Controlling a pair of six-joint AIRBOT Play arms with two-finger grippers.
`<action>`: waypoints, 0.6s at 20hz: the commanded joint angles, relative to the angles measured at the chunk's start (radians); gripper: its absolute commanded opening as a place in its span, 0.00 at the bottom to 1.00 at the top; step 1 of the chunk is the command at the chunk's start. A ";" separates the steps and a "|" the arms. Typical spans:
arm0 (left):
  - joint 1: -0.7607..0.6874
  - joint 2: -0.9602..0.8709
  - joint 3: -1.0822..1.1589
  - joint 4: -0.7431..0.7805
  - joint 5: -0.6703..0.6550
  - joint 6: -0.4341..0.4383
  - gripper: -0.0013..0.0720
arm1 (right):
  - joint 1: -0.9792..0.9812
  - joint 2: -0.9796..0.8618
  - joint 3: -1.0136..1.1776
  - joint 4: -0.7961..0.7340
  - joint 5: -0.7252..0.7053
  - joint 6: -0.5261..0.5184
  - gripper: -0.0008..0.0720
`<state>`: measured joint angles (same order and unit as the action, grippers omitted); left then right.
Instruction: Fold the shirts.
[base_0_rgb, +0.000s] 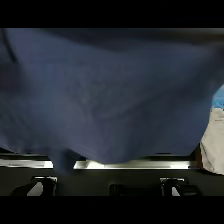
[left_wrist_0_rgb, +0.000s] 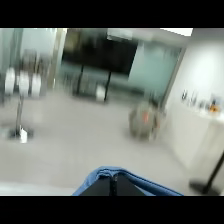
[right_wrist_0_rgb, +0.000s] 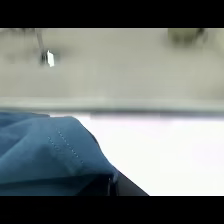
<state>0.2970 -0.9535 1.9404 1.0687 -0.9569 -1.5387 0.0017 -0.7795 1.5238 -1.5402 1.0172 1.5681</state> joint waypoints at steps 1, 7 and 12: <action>-0.033 -0.195 -0.102 0.013 -0.161 0.090 0.06 | 0.001 -0.246 -0.021 -0.013 0.249 0.034 0.07; -0.122 -0.626 -0.302 0.008 -0.088 0.103 0.06 | 0.002 -0.754 -0.078 0.098 -0.060 0.192 0.08; -0.180 -0.798 -0.302 -0.100 -0.076 0.103 0.06 | 0.002 -0.901 -0.078 0.357 -0.201 0.284 0.08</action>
<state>0.1509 -1.6501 1.6505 1.0260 -1.0271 -1.4399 0.0025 -1.5852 1.4479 -1.3365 0.9066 1.7927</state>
